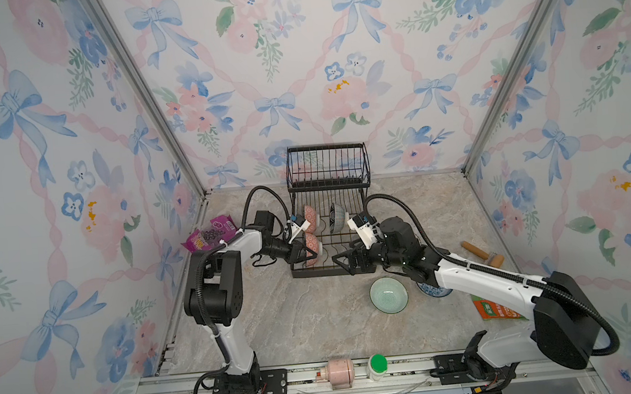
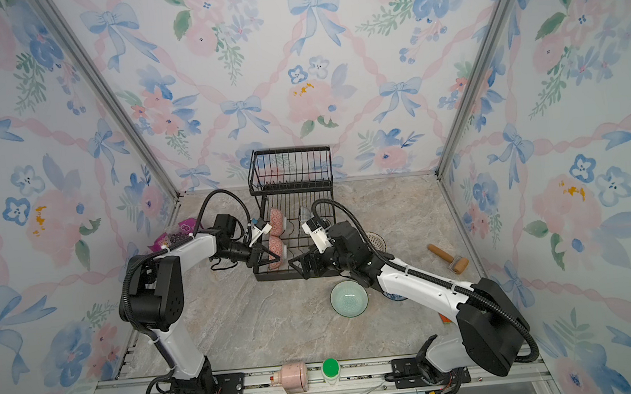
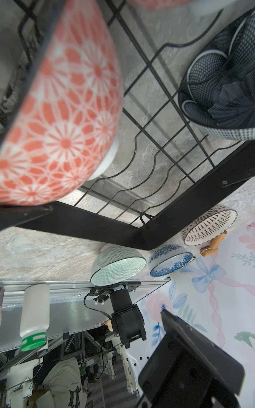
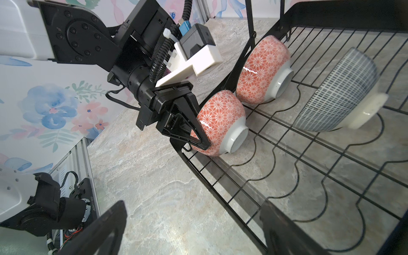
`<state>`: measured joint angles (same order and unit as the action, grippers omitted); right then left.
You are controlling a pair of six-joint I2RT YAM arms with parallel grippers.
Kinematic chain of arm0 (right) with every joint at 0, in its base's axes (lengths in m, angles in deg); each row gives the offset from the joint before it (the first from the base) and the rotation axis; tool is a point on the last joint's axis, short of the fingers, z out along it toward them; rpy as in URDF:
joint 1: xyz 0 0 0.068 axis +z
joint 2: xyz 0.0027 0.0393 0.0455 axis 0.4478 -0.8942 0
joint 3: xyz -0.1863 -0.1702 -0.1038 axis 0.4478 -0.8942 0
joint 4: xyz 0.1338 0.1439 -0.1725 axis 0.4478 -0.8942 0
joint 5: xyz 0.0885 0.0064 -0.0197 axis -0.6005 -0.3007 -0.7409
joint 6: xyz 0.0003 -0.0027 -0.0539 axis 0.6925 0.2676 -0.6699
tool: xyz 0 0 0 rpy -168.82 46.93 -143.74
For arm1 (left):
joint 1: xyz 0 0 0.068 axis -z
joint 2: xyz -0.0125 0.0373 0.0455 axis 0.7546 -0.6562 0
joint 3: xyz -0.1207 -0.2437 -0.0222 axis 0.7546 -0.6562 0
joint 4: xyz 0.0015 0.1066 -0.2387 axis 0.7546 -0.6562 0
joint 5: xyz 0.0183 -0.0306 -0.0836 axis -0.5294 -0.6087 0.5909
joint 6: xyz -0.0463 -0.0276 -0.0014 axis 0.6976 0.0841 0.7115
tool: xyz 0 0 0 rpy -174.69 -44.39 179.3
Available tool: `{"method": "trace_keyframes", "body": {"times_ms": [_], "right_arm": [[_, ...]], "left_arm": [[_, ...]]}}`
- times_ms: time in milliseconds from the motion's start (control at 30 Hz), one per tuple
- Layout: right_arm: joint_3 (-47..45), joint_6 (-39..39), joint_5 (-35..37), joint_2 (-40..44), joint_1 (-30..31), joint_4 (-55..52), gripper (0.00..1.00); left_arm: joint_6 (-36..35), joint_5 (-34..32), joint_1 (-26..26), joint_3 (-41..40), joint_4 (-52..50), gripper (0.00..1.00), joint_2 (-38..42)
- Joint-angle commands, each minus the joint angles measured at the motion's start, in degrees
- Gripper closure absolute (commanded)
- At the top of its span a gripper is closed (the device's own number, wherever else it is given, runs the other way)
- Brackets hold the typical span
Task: Load bowls into a dish rack
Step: Place the bowl in the dish rack.
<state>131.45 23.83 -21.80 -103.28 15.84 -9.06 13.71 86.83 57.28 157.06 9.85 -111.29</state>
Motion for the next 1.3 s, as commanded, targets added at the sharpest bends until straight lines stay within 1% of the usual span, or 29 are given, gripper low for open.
{"method": "trace_keyframes", "body": {"times_ms": [0,433,533,933,1133,1267], "right_arm": [[2.2,-1.2,0.1,0.5,0.3,-3.0,0.04],[6.3,-2.6,1.0,-1.2,2.4,-6.8,0.04],[6.6,-2.9,1.3,-1.1,2.5,-7.5,0.04],[6.7,-2.7,2.0,-1.1,3.2,-7.4,0.04],[5.1,-2.5,2.8,0.1,3.3,-7.1,0.04],[4.3,-2.7,3.6,1.2,3.4,-7.5,0.04]], "left_arm": [[-0.4,-1.3,0.8,0.7,-1.6,1.0,-0.4],[0.5,-2.5,1.0,1.3,-1.6,1.0,0.9],[0.7,-2.6,1.1,1.3,-1.6,0.97,1.0],[1.2,-3.7,1.0,1.2,-1.7,0.93,2.0],[1.4,-4.7,1.0,1.1,-1.7,0.91,2.3],[1.5,-4.9,1.0,1.0,-1.6,0.88,2.5]]}}
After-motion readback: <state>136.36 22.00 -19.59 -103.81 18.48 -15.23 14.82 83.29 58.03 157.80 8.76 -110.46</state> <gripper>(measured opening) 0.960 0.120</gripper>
